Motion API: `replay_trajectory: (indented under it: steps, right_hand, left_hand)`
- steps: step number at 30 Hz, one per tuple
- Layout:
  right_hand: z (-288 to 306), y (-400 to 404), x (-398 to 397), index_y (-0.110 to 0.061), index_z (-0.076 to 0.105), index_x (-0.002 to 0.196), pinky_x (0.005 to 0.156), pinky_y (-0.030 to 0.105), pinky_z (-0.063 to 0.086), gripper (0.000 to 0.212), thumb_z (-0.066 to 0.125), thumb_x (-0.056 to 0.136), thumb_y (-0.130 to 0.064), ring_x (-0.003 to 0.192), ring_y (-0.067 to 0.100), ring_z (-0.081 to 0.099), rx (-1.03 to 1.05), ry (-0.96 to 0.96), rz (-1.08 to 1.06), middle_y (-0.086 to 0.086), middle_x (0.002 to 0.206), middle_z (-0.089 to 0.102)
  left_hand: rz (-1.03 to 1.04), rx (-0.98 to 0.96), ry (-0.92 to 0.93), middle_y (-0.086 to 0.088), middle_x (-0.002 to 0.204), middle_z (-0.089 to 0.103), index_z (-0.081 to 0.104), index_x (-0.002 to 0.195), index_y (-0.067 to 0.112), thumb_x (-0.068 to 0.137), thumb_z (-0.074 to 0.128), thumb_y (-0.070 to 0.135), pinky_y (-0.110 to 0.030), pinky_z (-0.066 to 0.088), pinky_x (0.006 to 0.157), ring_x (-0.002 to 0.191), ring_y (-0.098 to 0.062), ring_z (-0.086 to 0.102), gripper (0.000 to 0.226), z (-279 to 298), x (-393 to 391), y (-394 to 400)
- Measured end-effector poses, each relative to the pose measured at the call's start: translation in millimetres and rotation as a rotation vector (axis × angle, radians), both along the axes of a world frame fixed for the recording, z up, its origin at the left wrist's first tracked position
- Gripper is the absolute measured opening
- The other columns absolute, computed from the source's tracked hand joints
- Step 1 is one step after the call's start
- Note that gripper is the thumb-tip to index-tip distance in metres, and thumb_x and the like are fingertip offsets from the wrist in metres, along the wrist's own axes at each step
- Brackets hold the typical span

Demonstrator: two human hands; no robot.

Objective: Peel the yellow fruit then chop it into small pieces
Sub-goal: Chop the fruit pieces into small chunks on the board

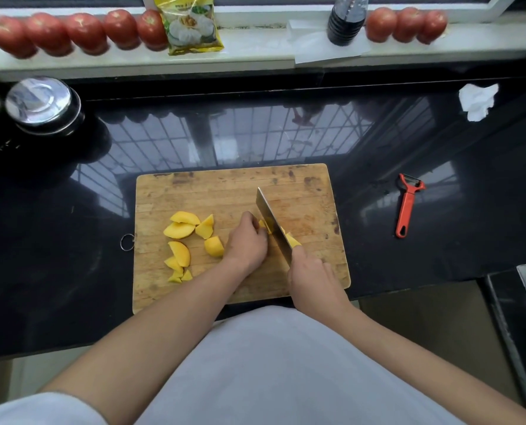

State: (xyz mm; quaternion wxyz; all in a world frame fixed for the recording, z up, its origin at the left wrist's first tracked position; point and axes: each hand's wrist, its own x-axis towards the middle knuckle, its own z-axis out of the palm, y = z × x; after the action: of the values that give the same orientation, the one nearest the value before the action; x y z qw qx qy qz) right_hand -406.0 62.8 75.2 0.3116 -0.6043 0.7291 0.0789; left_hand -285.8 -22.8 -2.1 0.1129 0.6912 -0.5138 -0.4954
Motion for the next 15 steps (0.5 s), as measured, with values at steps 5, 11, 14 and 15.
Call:
replay_trajectory:
  steps: [5, 11, 14, 15]
  right_hand:
    - [-5, -7, 5, -0.02, 0.04, 0.108, 0.076, 0.046, 0.051, 0.009, 0.036, 0.106, -0.012, 0.095, 0.032, 0.059, -0.002, -0.023, -0.014, 0.008, 0.106, 0.06]
    - [-12, -24, 11, -0.02, 0.041, 0.104, 0.076, 0.05, 0.054, 0.011, 0.036, 0.104, -0.01, 0.09, 0.033, 0.062, -0.079, -0.04, -0.044, 0.008, 0.102, 0.062]
    - [-13, -23, 0, -0.021, 0.045, 0.106, 0.072, 0.043, 0.052, 0.007, 0.04, 0.105, -0.016, 0.086, 0.027, 0.06, -0.065, -0.114, -0.127, 0.006, 0.098, 0.061]
    - [-14, -21, -5, -0.021, 0.045, 0.106, 0.07, 0.041, 0.051, 0.005, 0.041, 0.106, -0.018, 0.085, 0.025, 0.059, -0.06, -0.128, -0.14, 0.004, 0.096, 0.06]
  left_hand:
    - [-0.034, 0.002, 0.011, -0.007, 0.095, 0.068, 0.04, 0.093, 0.034, 0.1, 0.047, 0.031, -0.055, 0.061, 0.076, 0.081, -0.035, 0.07, 0.01, -6, 2, -1]
    - [-0.263, -0.156, -0.075, -0.01, 0.117, 0.069, 0.047, 0.129, 0.028, 0.103, 0.046, 0.024, -0.045, 0.056, 0.086, 0.1, -0.035, 0.067, 0.026, 4, 7, -4]
    - [-0.598, -0.28, -0.286, -0.01, 0.122, 0.068, 0.049, 0.133, 0.026, 0.104, 0.045, 0.026, -0.038, 0.047, 0.079, 0.105, -0.034, 0.065, 0.029, 14, 19, -14]
    - [-0.742, -0.306, -0.359, -0.009, 0.121, 0.066, 0.047, 0.134, 0.028, 0.105, 0.044, 0.029, -0.039, 0.048, 0.076, 0.103, -0.033, 0.066, 0.03, 20, 23, -19]
